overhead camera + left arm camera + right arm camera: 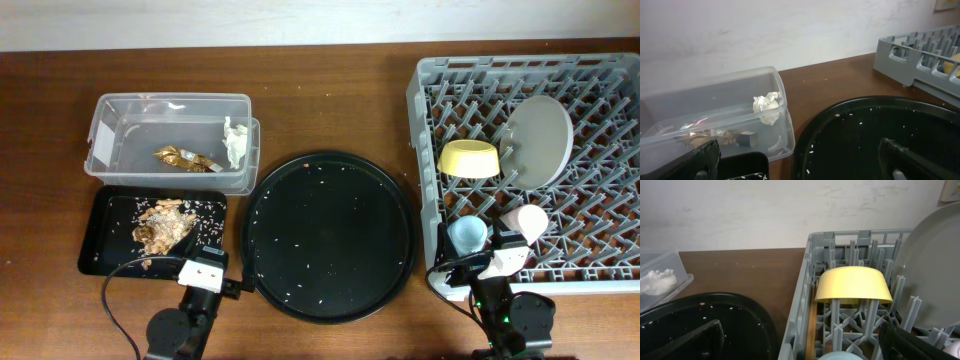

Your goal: Sort waste into correct bins and load items into the dishwasher rack

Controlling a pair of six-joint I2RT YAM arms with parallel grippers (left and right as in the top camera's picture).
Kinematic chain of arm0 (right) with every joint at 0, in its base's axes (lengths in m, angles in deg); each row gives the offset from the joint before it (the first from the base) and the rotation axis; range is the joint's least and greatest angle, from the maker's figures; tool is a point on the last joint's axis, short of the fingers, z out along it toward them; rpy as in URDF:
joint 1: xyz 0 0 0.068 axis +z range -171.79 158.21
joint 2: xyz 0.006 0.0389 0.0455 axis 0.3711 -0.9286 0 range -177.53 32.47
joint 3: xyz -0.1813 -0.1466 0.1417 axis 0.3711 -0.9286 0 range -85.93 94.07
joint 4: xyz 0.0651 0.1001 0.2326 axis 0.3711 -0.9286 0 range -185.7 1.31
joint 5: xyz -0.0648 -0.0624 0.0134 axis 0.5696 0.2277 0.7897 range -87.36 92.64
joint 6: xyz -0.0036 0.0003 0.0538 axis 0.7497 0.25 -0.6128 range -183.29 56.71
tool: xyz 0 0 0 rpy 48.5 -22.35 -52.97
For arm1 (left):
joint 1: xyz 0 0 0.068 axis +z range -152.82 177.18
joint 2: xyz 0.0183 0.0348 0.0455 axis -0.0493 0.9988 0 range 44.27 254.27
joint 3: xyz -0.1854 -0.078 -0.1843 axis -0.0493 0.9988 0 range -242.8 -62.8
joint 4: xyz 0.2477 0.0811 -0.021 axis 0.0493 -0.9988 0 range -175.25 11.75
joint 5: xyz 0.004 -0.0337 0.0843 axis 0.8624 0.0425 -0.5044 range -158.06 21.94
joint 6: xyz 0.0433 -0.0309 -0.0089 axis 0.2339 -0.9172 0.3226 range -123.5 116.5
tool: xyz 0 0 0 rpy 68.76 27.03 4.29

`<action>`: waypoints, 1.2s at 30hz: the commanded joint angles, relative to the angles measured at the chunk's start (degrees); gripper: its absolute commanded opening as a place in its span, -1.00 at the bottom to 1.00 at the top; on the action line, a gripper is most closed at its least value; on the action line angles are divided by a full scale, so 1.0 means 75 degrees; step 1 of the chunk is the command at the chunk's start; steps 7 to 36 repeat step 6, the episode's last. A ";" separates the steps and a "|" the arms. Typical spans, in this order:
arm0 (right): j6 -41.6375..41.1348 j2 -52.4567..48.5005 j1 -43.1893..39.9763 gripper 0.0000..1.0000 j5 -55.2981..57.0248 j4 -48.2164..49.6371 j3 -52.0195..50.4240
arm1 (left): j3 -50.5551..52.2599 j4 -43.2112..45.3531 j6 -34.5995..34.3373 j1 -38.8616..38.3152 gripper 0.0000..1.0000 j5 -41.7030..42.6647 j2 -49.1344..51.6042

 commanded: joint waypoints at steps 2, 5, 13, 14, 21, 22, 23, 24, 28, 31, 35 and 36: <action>0.0026 0.0073 -0.0061 0.97 -0.0093 0.0029 -0.0082 | 0.0044 -0.0006 0.0093 0.0050 0.99 0.0082 -0.0038; 0.0026 0.0073 -0.0061 0.97 -0.0093 0.0029 -0.0082 | 0.0044 -0.0006 0.0093 0.0050 0.99 0.0082 -0.0038; 0.0026 0.0073 -0.0061 0.97 -0.0093 0.0029 -0.0082 | 0.0044 -0.0006 0.0093 0.0050 0.99 0.0082 -0.0038; 0.0026 0.0073 -0.0061 0.97 -0.0093 0.0029 -0.0082 | 0.0044 -0.0006 0.0093 0.0050 0.99 0.0082 -0.0038; 0.0026 0.0073 -0.0061 0.97 -0.0093 0.0029 -0.0082 | 0.0044 -0.0006 0.0093 0.0050 0.99 0.0082 -0.0038; 0.0026 0.0073 -0.0061 0.97 -0.0093 0.0029 -0.0082 | 0.0044 -0.0006 0.0093 0.0050 0.99 0.0082 -0.0038; 0.0026 0.0073 -0.0061 0.97 -0.0093 0.0029 -0.0082 | 0.0044 -0.0006 0.0093 0.0050 0.99 0.0082 -0.0038; 0.0026 0.0073 -0.0061 0.97 -0.0093 0.0029 -0.0082 | 0.0044 -0.0006 0.0093 0.0050 0.99 0.0082 -0.0038; 0.0026 0.0073 -0.0061 0.97 -0.0093 0.0029 -0.0082 | 0.0044 -0.0006 0.0093 0.0050 0.99 0.0082 -0.0038; 0.0026 0.0073 -0.0061 0.97 -0.0093 0.0029 -0.0082 | 0.0044 -0.0006 0.0093 0.0050 0.99 0.0082 -0.0038; 0.0026 0.0073 -0.0061 0.97 -0.0093 0.0029 -0.0082 | 0.0044 -0.0006 0.0093 0.0050 0.99 0.0082 -0.0038; 0.0026 0.0073 -0.0061 0.97 -0.0093 0.0029 -0.0082 | 0.0044 -0.0006 0.0093 0.0050 0.99 0.0082 -0.0038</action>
